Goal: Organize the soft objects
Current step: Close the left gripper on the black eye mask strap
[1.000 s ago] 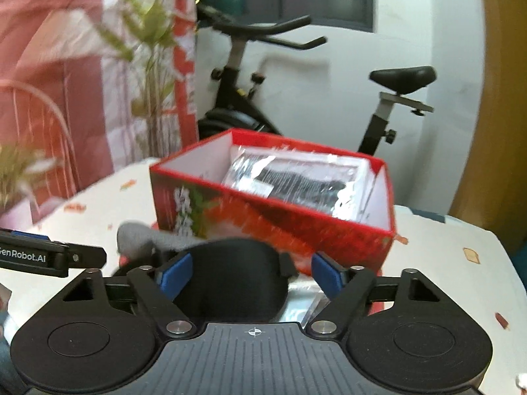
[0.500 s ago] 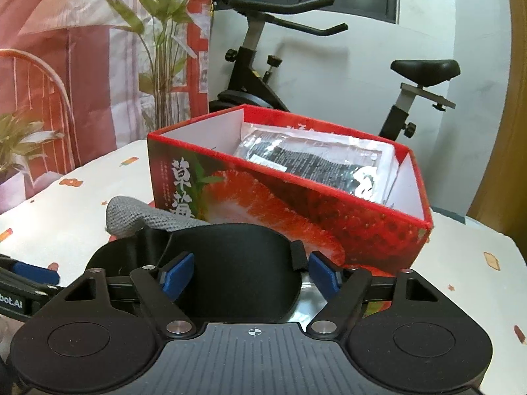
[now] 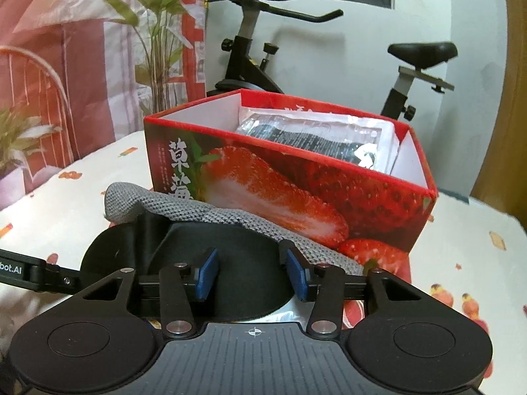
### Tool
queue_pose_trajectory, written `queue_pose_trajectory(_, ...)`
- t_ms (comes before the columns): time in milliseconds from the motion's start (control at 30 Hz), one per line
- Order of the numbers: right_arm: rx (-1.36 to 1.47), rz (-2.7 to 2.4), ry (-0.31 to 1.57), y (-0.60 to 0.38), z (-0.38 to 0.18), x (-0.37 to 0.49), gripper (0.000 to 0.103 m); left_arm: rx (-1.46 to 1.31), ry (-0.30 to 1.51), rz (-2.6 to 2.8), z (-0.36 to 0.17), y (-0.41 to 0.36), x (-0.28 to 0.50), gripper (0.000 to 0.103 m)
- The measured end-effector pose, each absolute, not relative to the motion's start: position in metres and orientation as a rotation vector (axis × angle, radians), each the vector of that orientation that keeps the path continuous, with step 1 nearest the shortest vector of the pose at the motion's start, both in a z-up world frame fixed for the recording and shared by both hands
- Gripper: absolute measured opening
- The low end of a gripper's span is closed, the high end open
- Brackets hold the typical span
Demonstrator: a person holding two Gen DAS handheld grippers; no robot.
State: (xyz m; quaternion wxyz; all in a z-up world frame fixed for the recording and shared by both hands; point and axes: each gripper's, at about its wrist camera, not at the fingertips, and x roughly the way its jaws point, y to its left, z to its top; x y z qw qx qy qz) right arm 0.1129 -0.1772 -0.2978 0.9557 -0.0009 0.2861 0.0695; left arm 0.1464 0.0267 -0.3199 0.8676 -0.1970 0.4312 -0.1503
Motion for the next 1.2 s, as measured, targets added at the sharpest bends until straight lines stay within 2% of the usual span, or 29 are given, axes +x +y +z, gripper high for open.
queue_pose_trajectory(233,0.134,0.152,0.609,-0.191,-0.3,0.115,0.048,-0.458,0.88,-0.362,-0.323,0.024,0.149,0.093)
queue_pose_trajectory(333,0.142,0.143,0.621,-0.192,-0.302,0.117,0.053,-0.442,0.877,-0.37,-0.323,0.021,0.149,0.094)
queue_pose_trajectory(667,0.295,0.159,0.643,-0.209,-0.309,0.127,0.058,-0.418,0.857,-0.388,-0.325,0.019,0.149,0.095)
queue_pose_trajectory(733,0.289,0.164,0.646,-0.207,-0.308,0.127,0.06,-0.417,0.855,-0.389,-0.324,0.02,0.148,0.094)
queue_pose_trajectory(800,0.261,0.169,0.645,-0.201,-0.307,0.126,0.06,-0.426,0.855,-0.386,-0.324,0.022,0.148,0.086)
queue_pose_trajectory(1000,0.216,0.178,0.614,-0.191,-0.3,0.117,0.052,-0.39,0.841,-0.375,-0.321,0.022,0.145,0.075)
queue_pose_trajectory(1200,0.17,0.2,0.58,-0.189,-0.284,0.107,0.038,-0.386,0.823,-0.361,-0.315,0.025,0.144,0.067)
